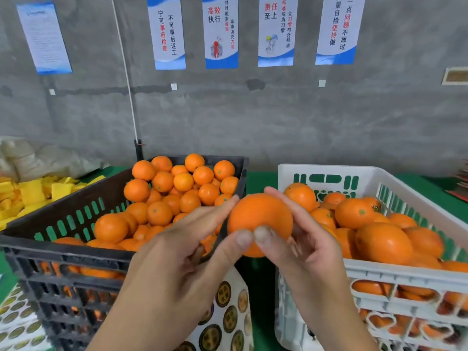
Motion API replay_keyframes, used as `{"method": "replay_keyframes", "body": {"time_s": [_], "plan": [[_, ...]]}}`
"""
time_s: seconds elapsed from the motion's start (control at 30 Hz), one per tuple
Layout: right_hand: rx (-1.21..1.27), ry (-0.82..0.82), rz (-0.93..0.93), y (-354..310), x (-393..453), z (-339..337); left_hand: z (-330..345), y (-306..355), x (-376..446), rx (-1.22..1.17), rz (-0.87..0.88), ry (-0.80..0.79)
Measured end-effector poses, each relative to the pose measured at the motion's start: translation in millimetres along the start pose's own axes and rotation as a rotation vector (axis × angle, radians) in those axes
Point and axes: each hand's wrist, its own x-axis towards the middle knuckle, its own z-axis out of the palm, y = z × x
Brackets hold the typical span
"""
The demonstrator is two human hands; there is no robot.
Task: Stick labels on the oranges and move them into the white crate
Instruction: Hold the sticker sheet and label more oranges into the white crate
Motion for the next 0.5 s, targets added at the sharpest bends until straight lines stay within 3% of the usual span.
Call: {"method": "replay_keyframes", "body": {"time_s": [0.23, 0.4, 0.5], "plan": [[-0.090, 0.018, -0.032, 4.0, 0.5, 8.2, 2.4, 4.7, 1.5, 0.025, -0.046, 0.123], [-0.202, -0.112, 0.044, -4.5, 0.8, -4.5, 3.3, -0.7, 3.1, -0.058, -0.057, 0.077], [-0.205, -0.085, 0.069, -9.2, 3.2, -13.2, 7.8, -0.6, 4.2, 0.011, -0.041, 0.111]]}}
